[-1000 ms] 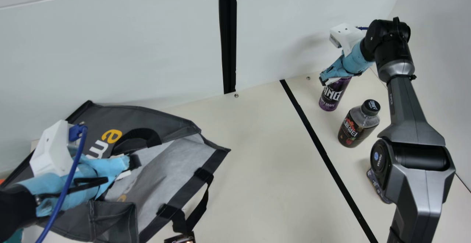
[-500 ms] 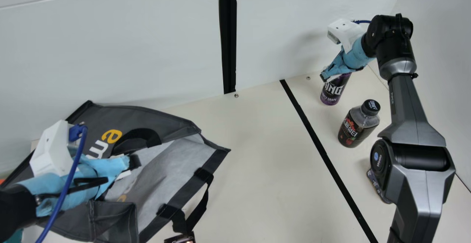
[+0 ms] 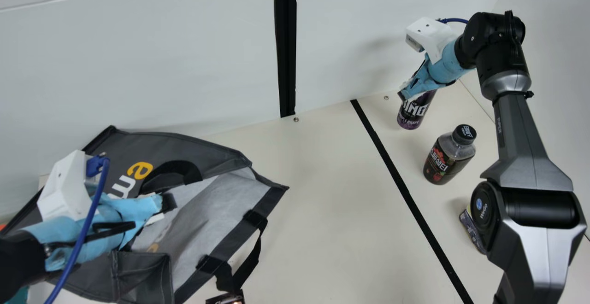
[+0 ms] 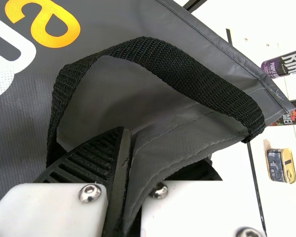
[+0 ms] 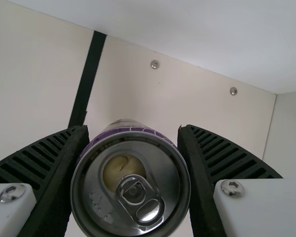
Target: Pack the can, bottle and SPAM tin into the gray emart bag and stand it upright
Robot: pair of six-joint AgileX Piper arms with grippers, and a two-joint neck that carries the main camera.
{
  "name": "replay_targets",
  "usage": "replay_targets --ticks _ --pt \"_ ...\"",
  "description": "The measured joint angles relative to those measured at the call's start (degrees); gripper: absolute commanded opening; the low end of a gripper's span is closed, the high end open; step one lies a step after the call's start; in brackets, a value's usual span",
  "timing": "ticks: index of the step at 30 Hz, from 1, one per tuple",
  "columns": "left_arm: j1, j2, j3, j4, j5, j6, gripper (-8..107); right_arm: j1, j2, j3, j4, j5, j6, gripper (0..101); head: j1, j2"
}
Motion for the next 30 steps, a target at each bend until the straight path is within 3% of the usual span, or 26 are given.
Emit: replay_targets --ticks 30 --pt "0.00 0.00 0.00 0.00 0.00 0.00 -8 4.16 -16.46 19.56 4.42 -0.03 -9.36 0 0.00 -0.09"
